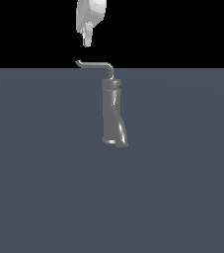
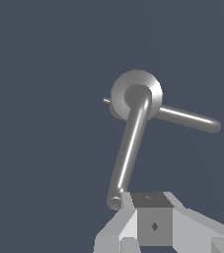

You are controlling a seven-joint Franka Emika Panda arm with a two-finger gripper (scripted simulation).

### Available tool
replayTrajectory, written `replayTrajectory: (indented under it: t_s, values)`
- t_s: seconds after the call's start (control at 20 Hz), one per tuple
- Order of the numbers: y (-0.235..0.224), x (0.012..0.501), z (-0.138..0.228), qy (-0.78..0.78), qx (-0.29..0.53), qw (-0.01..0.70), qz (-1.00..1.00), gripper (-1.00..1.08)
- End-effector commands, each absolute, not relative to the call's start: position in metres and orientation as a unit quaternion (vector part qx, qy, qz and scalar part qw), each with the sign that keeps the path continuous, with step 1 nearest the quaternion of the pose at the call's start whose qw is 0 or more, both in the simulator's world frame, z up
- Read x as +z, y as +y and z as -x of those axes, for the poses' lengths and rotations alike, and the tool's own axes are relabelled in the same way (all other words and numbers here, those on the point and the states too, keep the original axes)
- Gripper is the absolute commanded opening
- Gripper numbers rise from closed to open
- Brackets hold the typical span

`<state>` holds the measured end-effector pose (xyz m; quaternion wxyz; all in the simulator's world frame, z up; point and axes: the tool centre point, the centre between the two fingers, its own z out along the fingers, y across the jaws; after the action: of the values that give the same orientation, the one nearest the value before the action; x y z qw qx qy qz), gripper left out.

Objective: Turn on the faucet by rotating a designated handle.

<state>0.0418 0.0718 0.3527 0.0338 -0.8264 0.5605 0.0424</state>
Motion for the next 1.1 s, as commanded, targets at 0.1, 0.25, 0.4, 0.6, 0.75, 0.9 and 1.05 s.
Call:
replayTrajectory:
  t_s: [0.1, 0.25, 0.4, 0.6, 0.75, 0.9, 1.05]
  values:
    - [0.08, 0.332, -0.063, 0.605, 0.03, 0.02, 0.795, -1.0]
    - [0.085, 0.321, -0.074, 0.627, 0.021, 0.013, 0.779, -1.0]
    - [0.088, 0.312, -0.082, 0.644, 0.013, 0.007, 0.765, -1.0]
    - [0.092, 0.304, -0.089, 0.658, 0.005, 0.003, 0.753, -1.0]
    - [0.094, 0.301, -0.092, 0.664, 0.001, 0.001, 0.747, -1.0]
    - [0.095, 0.3, -0.093, 0.666, 0.0, 0.0, 0.746, -1.0]
    - [0.095, 0.3, -0.093, 0.666, 0.0, 0.0, 0.746, -1.0]
